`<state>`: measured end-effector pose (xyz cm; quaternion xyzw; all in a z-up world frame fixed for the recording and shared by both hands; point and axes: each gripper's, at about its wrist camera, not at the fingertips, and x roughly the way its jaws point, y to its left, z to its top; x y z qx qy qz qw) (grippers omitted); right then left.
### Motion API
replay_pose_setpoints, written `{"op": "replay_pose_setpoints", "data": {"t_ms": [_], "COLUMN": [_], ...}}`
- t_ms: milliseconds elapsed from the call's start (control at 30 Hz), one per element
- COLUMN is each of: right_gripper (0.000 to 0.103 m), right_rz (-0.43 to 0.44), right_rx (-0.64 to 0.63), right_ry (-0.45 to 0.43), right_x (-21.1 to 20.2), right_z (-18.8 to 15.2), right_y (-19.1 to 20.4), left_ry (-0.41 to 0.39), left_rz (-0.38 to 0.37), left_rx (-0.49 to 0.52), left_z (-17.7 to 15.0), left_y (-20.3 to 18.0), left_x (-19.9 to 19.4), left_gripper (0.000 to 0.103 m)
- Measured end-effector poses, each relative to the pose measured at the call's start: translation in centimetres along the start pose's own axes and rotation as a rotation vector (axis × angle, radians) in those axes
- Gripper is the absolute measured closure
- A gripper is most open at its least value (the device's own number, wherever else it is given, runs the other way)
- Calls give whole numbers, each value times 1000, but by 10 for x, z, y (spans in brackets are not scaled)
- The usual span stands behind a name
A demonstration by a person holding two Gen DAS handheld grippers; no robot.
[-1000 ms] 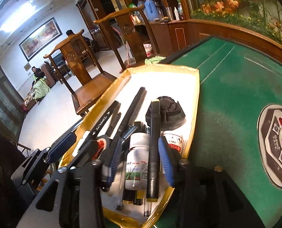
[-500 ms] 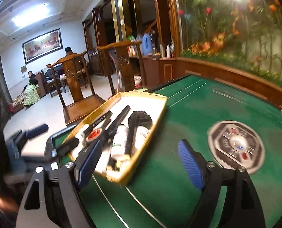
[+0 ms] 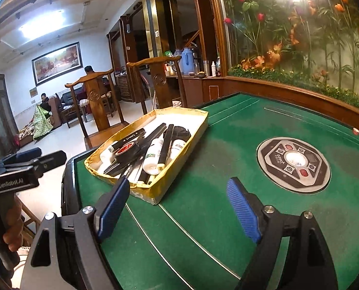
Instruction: Organize rigid objects
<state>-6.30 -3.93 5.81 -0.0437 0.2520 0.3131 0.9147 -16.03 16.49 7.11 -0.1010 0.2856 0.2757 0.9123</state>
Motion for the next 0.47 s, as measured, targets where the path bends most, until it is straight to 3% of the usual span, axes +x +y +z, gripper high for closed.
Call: {"op": "replay_pose_setpoints", "data": {"t_ms": [100, 467], "right_gripper": [21, 21], "right_rz": [5, 12], "right_rx": [5, 4], "right_ry": [7, 17], "right_x": [1, 3], "right_z": [-2, -5], "right_y": [2, 4], "left_ry": [32, 33], "left_rz": [-8, 67], "left_rx": [13, -8], "left_z": [1, 1], "left_y": [6, 26], "left_x": [6, 11], "left_gripper": [1, 3]}}
